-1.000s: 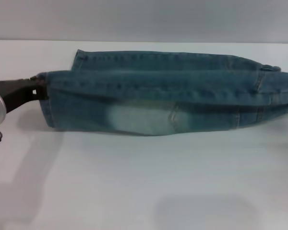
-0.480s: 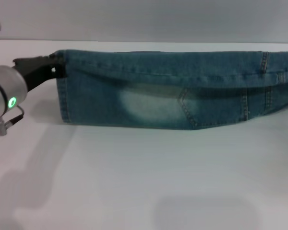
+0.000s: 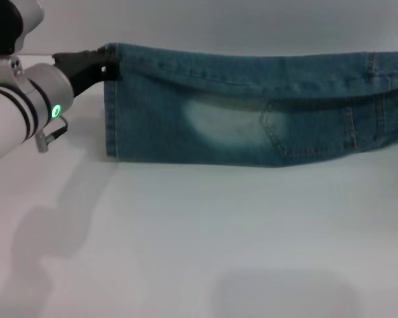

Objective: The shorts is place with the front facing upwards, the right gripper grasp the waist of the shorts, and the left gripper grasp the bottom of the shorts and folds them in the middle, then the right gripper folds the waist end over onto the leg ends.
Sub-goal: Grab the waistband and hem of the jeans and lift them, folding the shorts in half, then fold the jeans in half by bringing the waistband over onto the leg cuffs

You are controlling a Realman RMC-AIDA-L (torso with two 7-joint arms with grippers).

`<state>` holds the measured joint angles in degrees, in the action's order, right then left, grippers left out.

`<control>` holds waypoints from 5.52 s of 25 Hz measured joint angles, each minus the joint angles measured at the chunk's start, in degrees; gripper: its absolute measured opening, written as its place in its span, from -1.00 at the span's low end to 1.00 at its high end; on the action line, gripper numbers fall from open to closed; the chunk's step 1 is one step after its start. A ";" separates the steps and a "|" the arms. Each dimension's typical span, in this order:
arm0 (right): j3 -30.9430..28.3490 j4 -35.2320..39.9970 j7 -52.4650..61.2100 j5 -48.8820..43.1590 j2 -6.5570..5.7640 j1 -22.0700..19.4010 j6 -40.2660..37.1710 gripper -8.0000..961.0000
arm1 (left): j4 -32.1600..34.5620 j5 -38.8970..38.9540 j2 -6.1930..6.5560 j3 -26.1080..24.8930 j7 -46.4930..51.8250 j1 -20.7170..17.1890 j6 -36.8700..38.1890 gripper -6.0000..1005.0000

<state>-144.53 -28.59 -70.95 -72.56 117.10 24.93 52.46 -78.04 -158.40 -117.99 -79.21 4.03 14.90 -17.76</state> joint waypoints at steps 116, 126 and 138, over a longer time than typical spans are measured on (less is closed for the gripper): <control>9.82 -4.80 -0.64 -13.83 0.99 9.18 -6.96 -0.97 | 14.77 2.55 -0.14 10.02 -0.78 3.22 14.32 0.72; 18.40 -7.26 1.78 -9.76 1.12 11.65 -6.73 -0.98 | 16.25 2.75 -0.32 10.73 -0.37 3.16 15.79 0.72; 27.35 -10.33 3.51 -3.96 1.12 14.30 -7.55 -0.98 | 17.62 2.90 -0.32 10.76 0.60 3.56 16.42 0.72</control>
<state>-117.18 -38.92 -67.44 -76.53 118.22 39.22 44.91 -60.42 -155.50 -118.30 -68.46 4.63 18.46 -1.33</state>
